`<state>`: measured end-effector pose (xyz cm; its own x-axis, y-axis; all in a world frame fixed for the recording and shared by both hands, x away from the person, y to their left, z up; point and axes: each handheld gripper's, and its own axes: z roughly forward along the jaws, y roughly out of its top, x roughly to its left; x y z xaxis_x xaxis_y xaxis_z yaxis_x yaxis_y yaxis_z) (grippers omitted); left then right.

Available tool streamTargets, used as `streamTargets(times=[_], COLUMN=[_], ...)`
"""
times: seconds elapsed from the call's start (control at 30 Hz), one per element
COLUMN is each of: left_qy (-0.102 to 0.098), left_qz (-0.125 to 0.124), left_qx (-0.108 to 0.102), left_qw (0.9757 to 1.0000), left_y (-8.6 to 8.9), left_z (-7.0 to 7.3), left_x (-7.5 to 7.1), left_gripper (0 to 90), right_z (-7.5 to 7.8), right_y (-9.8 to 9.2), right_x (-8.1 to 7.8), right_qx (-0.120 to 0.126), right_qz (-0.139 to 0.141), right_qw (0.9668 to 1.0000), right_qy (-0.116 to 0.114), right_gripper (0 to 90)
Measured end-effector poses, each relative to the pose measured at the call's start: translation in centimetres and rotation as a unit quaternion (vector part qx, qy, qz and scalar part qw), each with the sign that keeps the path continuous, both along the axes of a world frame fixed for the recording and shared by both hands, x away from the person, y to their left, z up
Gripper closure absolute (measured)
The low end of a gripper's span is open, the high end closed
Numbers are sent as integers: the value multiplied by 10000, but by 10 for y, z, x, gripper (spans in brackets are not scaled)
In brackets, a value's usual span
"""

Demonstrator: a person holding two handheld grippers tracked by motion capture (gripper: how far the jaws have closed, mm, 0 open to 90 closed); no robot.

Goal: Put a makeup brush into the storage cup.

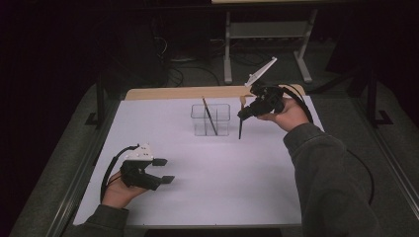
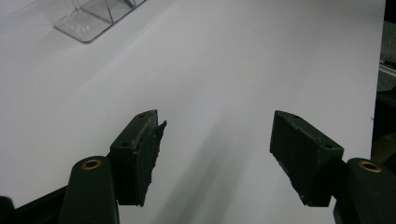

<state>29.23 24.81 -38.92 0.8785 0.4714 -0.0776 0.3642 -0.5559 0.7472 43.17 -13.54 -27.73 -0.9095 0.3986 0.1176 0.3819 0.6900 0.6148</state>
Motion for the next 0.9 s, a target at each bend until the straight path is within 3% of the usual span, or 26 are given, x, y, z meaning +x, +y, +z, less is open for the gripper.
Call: streamTargets(times=[0.07, 0.9], left_qy=[8, -13], left_qz=[16, 53], left_qx=[0, -83], left_qw=[10000, 10000], left_y=[0, 4], left_z=[0, 2], left_x=[0, 0], left_gripper=[325, 314], right_z=[0, 15], right_y=[0, 14], right_x=[2, 27], right_qx=[-8, -120], right_qz=[55, -90], right_qw=[10000, 9999], right_qy=[-75, 2], right_gripper=[826, 826])
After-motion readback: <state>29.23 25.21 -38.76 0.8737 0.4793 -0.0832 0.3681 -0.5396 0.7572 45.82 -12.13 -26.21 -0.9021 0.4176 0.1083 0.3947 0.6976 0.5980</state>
